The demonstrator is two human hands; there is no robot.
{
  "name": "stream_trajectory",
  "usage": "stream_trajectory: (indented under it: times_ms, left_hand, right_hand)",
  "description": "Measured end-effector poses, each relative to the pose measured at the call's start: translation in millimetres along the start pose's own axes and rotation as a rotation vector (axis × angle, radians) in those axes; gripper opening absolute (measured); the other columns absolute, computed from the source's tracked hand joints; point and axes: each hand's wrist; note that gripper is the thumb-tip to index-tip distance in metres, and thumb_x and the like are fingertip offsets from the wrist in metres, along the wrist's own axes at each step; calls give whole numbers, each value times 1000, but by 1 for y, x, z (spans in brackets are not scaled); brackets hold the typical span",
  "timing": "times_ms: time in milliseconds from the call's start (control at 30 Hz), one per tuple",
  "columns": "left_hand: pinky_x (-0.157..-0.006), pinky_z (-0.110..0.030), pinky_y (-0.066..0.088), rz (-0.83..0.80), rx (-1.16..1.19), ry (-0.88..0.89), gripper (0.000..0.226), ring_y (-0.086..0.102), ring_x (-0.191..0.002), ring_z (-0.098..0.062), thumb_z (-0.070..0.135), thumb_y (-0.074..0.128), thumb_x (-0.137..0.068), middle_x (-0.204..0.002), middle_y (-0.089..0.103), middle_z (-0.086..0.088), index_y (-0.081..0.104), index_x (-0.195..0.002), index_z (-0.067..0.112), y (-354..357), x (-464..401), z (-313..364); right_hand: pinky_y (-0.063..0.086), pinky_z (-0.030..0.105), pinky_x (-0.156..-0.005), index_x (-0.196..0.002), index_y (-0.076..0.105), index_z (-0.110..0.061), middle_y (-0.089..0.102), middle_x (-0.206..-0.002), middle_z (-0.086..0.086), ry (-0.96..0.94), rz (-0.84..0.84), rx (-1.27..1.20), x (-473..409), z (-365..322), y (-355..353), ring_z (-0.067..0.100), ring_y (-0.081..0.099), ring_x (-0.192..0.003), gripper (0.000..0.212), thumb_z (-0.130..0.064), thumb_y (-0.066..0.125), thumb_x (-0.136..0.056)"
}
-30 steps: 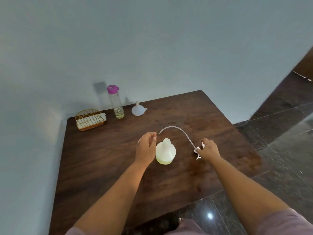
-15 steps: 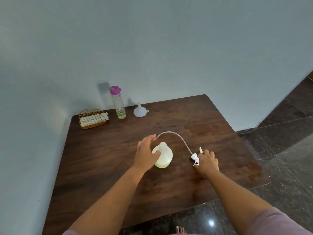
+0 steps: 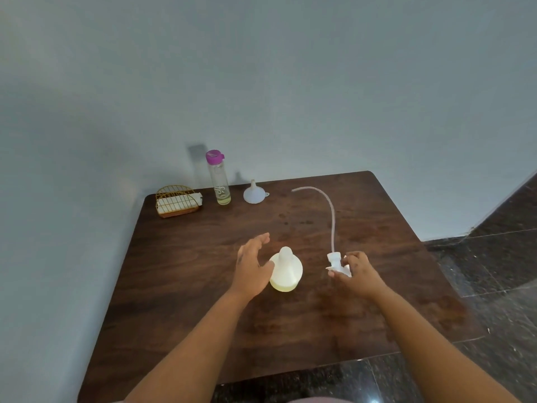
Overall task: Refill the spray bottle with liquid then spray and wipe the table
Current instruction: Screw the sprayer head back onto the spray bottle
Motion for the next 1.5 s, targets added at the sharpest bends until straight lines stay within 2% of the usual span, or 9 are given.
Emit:
stream_trajectory:
  times_ms: [167, 300, 433, 633, 833, 967, 1167, 1300, 1500]
  left_hand:
    - [-115, -41, 32, 205, -99, 132, 55, 36, -135, -19, 7, 56, -93, -147, 42, 2, 41, -144, 21, -20, -20, 30]
    - [-116, -49, 23, 76, -412, 167, 75, 8, -148, -26, 21, 57, -96, -164, 4, 3, 12, -155, 28, -34, -38, 44]
    - [-120, -45, 7, -57, -368, 160, 80, -4, -151, -26, 25, 55, -98, -164, -7, 1, -2, -155, 28, -35, -47, 48]
    - [-120, -44, 21, -160, -147, -48, 66, 19, -149, -24, 31, 47, -102, -163, 17, -2, 9, -156, 26, -19, -48, 42]
    - [-90, -30, 54, -114, 169, -97, 27, 64, -105, -18, 11, 44, -103, -120, 66, -10, 54, -128, 12, -16, -43, 34]
    - [-84, -23, 53, -134, 330, -115, 22, 66, -99, -17, 6, 49, -100, -108, 69, -7, 57, -120, 8, -10, -38, 33]
    - [-80, -23, 56, -88, 457, -156, 18, 68, -96, -19, 9, 52, -99, -107, 68, -6, 55, -116, 11, 6, -39, 31]
    - [-73, -17, 55, -48, 342, -176, 24, 68, -87, -10, 10, 52, -99, -100, 68, -4, 56, -122, 4, 14, -42, 26]
    - [-82, -25, 55, -9, 194, -152, 28, 67, -94, -16, 13, 60, -95, -111, 68, -10, 57, -122, 10, 15, -43, 20]
  right_hand:
    - [41, 32, -98, -118, 56, -17, 39, -140, -1, -129, -182, 204, 21, -51, -72, 20, 49, -117, 61, -59, 68, -76]
    - [44, 32, -91, -115, 61, -17, 54, -125, 0, -176, -210, 407, 46, -90, -117, 19, 54, -106, 55, -57, 67, -79]
    - [48, 33, -87, -106, 64, -16, 64, -107, 0, -190, -229, 517, 65, -112, -139, 19, 58, -98, 50, -59, 64, -80]
    - [50, 35, -83, -97, 63, -21, 62, -100, -3, -285, -184, 445, 79, -129, -143, 16, 58, -91, 46, -62, 65, -76]
    - [41, 27, -63, -83, 59, -22, 57, -85, -5, -427, 50, 260, 88, -141, -146, 13, 53, -77, 38, -59, 66, -77]
    - [35, 18, -57, -82, 57, -23, 55, -79, -10, -600, 287, 81, 85, -148, -135, 8, 51, -70, 37, -58, 68, -75]
    - [41, 20, -64, -91, 65, -19, 63, -83, -6, -782, 356, 30, 77, -157, -108, 11, 54, -74, 40, -53, 74, -72]
    - [44, 23, -65, -90, 65, -20, 62, -83, -7, -818, 336, 39, 74, -158, -101, 10, 53, -75, 40, -54, 73, -71]
    - [50, 27, -65, -92, 66, -22, 63, -84, -8, -792, 296, 23, 71, -154, -100, 11, 56, -75, 39, -54, 75, -70]
Point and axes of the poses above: each hand's wrist, its own x-axis away from the middle knuckle, its own y-axis out of the palm, z = x × y
